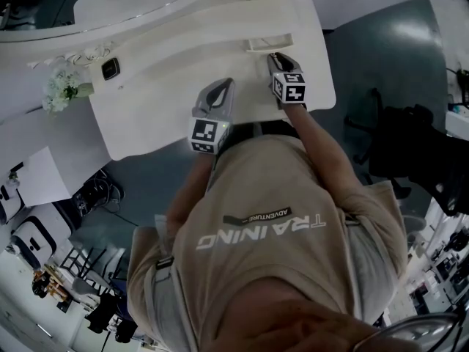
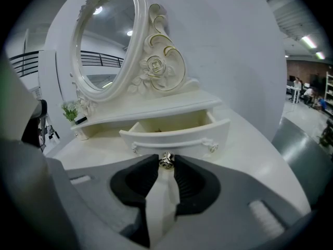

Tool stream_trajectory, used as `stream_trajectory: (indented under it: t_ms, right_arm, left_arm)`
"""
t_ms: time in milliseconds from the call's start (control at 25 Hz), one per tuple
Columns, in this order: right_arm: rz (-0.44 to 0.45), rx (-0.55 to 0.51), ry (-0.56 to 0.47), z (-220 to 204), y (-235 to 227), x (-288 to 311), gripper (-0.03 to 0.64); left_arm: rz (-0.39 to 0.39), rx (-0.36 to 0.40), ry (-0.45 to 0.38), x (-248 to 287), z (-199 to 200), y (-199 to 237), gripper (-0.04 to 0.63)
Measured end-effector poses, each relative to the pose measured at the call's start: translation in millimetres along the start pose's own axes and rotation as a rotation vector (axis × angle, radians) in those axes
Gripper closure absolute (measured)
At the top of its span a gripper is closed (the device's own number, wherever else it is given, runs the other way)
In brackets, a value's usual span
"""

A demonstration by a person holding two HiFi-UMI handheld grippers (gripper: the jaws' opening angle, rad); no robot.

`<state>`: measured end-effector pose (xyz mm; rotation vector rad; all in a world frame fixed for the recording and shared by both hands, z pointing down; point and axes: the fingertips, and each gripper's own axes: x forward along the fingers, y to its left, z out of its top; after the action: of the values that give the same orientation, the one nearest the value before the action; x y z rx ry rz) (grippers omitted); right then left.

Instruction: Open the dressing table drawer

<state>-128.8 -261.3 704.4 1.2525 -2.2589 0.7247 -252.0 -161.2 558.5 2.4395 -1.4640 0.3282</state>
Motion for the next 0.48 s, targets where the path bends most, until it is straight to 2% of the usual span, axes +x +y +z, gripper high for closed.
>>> stream_trajectory:
  t_ms: [480]
  right_arm:
    - [0.013,-0.005,0.002,-5.1,0.4,-14.6,0.509]
  left_arm:
    - [0.01,0.017,-0.01,-5.7,8.1,-10.8,0.588]
